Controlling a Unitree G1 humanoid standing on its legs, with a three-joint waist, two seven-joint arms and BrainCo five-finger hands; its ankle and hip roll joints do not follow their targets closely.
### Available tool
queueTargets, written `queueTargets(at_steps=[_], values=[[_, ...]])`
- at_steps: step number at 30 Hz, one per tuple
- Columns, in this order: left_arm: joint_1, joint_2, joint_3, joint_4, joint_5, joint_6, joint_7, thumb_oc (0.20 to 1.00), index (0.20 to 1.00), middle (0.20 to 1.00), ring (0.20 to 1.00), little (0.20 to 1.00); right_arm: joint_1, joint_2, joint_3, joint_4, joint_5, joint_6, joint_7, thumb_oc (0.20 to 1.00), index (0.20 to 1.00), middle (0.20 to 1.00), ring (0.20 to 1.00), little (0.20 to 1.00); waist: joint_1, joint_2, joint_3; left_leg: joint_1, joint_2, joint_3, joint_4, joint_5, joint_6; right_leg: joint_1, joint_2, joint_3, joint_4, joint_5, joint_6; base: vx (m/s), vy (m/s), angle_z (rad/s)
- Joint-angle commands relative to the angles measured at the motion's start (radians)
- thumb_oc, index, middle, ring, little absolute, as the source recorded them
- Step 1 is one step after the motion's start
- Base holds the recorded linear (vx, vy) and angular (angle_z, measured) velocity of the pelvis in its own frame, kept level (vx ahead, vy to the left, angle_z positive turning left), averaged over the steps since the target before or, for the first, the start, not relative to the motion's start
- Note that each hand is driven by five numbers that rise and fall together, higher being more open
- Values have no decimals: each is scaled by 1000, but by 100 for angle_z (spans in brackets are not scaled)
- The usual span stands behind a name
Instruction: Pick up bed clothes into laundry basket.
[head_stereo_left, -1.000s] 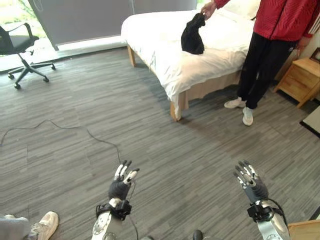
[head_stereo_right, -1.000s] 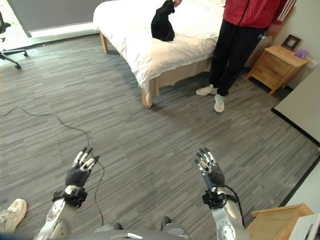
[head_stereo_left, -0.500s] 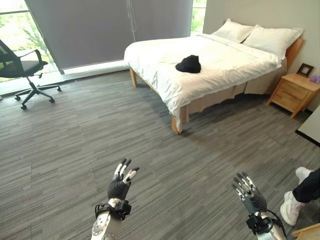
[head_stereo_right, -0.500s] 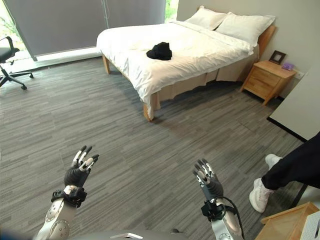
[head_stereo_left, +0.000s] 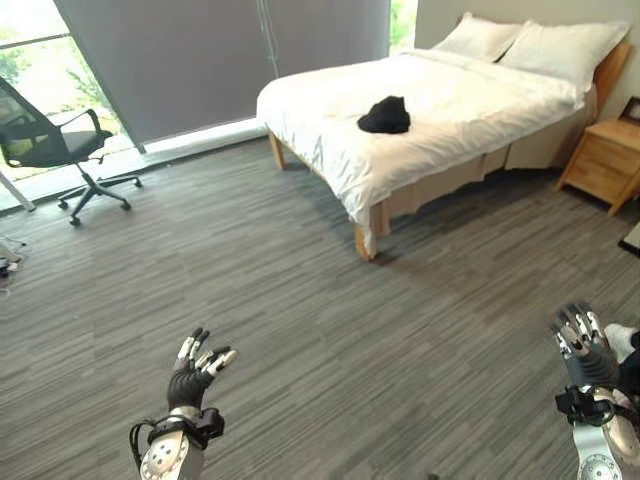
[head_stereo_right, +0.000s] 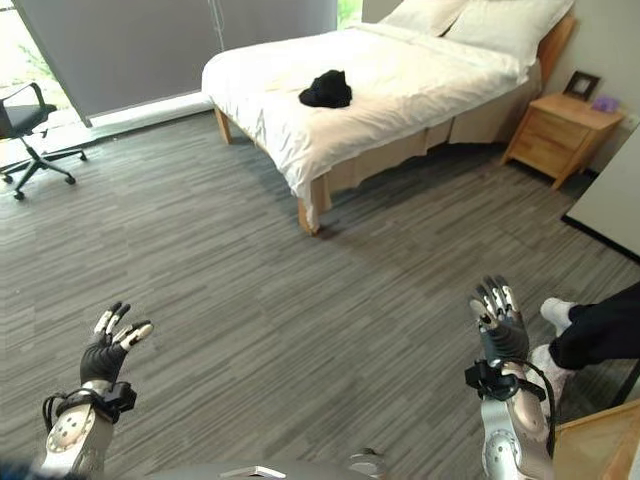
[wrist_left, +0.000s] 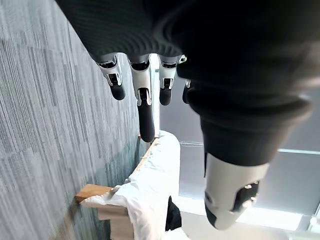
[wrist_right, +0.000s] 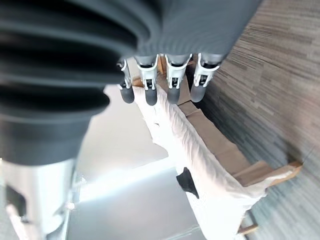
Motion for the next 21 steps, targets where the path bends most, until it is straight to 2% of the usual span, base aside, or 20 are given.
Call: queueTargets(at_steps=[1,2,3,4,5,6,7,8,9,10,11,12,13,14,15,17,18,19,20,21], values=[[7,75,51,-72,10,-62,36,1000,1000,1000,1000,1000,-67,-20,46,-30,2,-42,-1,1000,1000,1000,1000,1000,11,-9,64,127,72,17,23,-118,-1,-71,-62,-84,202,110,5,300,64,-47],[-8,76,44,-66,-17,-67,32,1000,1000,1000,1000,1000,-57,-29,53,-24,-15,-29,3,1000,1000,1000,1000,1000,-16,-6,68,168,70,24,12,-141,-13,-127,-51,-116,180,85,9,411,4,-58],[-17,77,42,-69,-31,-72,31,1000,1000,1000,1000,1000,-53,-34,54,-26,-16,-27,3,1000,1000,1000,1000,1000,-30,-2,68,198,67,4,12,-176,-25,-124,-37,-120,104,55,24,560,-55,-32],[-24,74,42,-78,-49,-78,29,1000,1000,1000,1000,1000,-49,-36,52,-32,3,-31,5,1000,1000,1000,1000,1000,-42,-9,65,217,58,-3,12,-191,-43,-135,-35,-127,-39,48,17,603,-216,20],[-51,70,25,-67,-60,-84,36,1000,1000,1000,1000,1000,-48,-39,48,-40,20,-44,-4,1000,1000,1000,1000,1000,-60,-3,65,241,77,-25,11,-204,-86,-104,-33,-141,-318,85,18,621,-317,36],[-84,75,14,-50,-56,-92,50,1000,1000,1000,1000,1000,-62,-45,56,-46,22,-53,-9,1000,1000,1000,1000,1000,-81,-2,59,274,88,-33,11,-224,-106,-126,-38,-94,-417,106,28,599,-323,11],[-97,77,0,-53,-59,-95,51,1000,1000,1000,1000,1000,-68,-44,62,-50,19,-53,-16,1000,1000,1000,1000,1000,-82,-3,61,289,87,-37,15,-230,-112,-118,-40,-87,-415,127,30,424,-238,-3],[-102,73,-10,-51,-67,-94,46,1000,1000,1000,1000,1000,-67,-42,62,-59,19,-53,-20,1000,1000,1000,1000,1000,-85,-19,60,295,81,-32,33,-234,-119,-104,-45,-90,-414,140,19,369,-217,35],[-107,63,-18,-46,-71,-92,44,1000,1000,1000,1000,1000,-71,-45,58,-54,25,-55,-21,1000,1000,1000,1000,1000,-87,-19,54,291,95,-39,86,-216,-134,-87,-33,-97,-405,133,8,414,-249,56],[-110,53,-24,-49,-86,-97,33,1000,1000,1000,1000,1000,-82,-63,53,-43,21,-60,-23,1000,1000,1000,1000,1000,-90,-11,49,273,124,-51,190,-163,-156,-69,-10,-101,-378,125,-13,521,-323,44],[-117,41,-33,-44,-122,-99,34,1000,1000,1000,1000,1000,-100,-81,62,-40,12,-64,-39,1000,1000,1000,1000,1000,-87,-8,48,215,163,-59,370,-60,-185,-43,21,-105,-351,94,-48,488,-376,10],[-117,31,-37,-44,-158,-99,34,1000,1000,1000,1000,1000,-107,-87,67,-46,24,-67,-45,1000,1000,1000,1000,1000,-83,-9,50,135,201,-64,499,12,-198,-13,45,-114,-348,60,-80,512,-440,47],[-121,20,-37,-51,-195,-100,32,1000,1000,1000,1000,1000,-120,-91,72,-63,61,-80,-27,1000,1000,1000,1000,1000,-67,-8,54,67,262,-71,639,86,-224,38,89,-117,-346,6,-111,373,-454,69],[-127,20,-40,-55,-198,-98,31,1000,1000,1000,1000,1000,-119,-93,68,-71,69,-86,-26,1000,1000,1000,1000,1000,-48,-32,63,-9,264,-91,745,109,-216,74,103,-129,-377,-1,-152,425,-484,42],[-136,20,-46,-57,-189,-104,48,1000,1000,1000,1000,1000,-127,-101,70,-73,71,-95,-32,1000,1000,1000,1000,1000,-30,-49,70,-40,270,-97,792,104,-201,111,123,-122,-388,-27,-175,369,-429,-11],[-147,12,-58,-52,-178,-97,55,1000,1000,1000,1000,1000,-139,-103,68,-58,65,-89,-58,1000,1000,1000,1000,1000,4,-67,89,-167,242,-131,804,43,-181,185,137,-107,-433,-38,-176,329,-253,-20],[-147,12,-58,-52,-178,-97,55,1000,1000,1000,1000,1000,-139,-103,68,-58,65,-89,-58,1000,1000,1000,1000,1000,4,-67,89,-167,242,-131,804,43,-181,185,137,-107,-433,-38,-176,364,-168,13],[-140,9,-64,-54,-180,-92,48,1000,1000,1000,1000,1000,-160,-113,74,-55,69,-86,-55,1000,1000,1000,1000,1000,37,-78,97,-268,228,-146,724,21,-164,236,147,-96,-454,-56,-174,411,-121,4],[-133,14,-62,-53,-171,-91,43,1000,1000,1000,1000,1000,-169,-117,75,-61,71,-90,-45,1000,1000,1000,1000,1000,51,-75,96,-292,237,-150,615,36,-159,253,158,-88,-457,-66,-168,413,-122,-1],[-133,14,-62,-54,-171,-91,43,1000,1000,1000,1000,1000,-169,-117,75,-60,72,-90,-45,1000,1000,1000,1000,1000,52,-78,97,-287,235,-147,610,38,-159,255,155,-87,-457,-66,-167,496,33,-13]])
